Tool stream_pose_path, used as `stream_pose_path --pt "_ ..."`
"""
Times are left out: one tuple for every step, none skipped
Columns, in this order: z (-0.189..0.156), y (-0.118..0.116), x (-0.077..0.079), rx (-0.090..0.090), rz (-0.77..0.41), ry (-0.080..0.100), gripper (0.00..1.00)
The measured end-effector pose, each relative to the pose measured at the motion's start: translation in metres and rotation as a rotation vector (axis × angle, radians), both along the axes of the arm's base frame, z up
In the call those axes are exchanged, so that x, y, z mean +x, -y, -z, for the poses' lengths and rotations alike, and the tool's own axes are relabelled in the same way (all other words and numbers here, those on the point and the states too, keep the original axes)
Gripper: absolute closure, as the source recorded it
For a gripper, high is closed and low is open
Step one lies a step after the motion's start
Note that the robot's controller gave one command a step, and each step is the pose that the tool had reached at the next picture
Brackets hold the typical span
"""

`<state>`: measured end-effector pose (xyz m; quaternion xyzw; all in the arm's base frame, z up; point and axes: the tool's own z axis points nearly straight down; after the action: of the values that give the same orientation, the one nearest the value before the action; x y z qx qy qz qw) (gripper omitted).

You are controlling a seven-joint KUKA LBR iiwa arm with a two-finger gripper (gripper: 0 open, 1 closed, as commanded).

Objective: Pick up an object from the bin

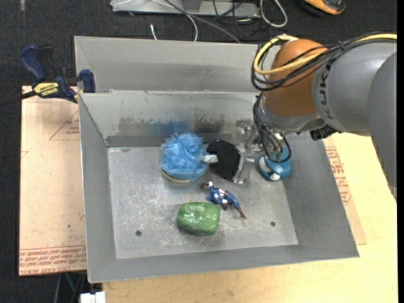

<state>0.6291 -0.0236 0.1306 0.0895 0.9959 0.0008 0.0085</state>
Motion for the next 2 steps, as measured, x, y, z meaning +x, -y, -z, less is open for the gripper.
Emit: stream_pose_path --pt "0.031 -0.014 -0.002 0.004 0.247 -0.019 0.00" --pt "0.060 0.011 0.003 0.003 0.275 -0.001 0.00"
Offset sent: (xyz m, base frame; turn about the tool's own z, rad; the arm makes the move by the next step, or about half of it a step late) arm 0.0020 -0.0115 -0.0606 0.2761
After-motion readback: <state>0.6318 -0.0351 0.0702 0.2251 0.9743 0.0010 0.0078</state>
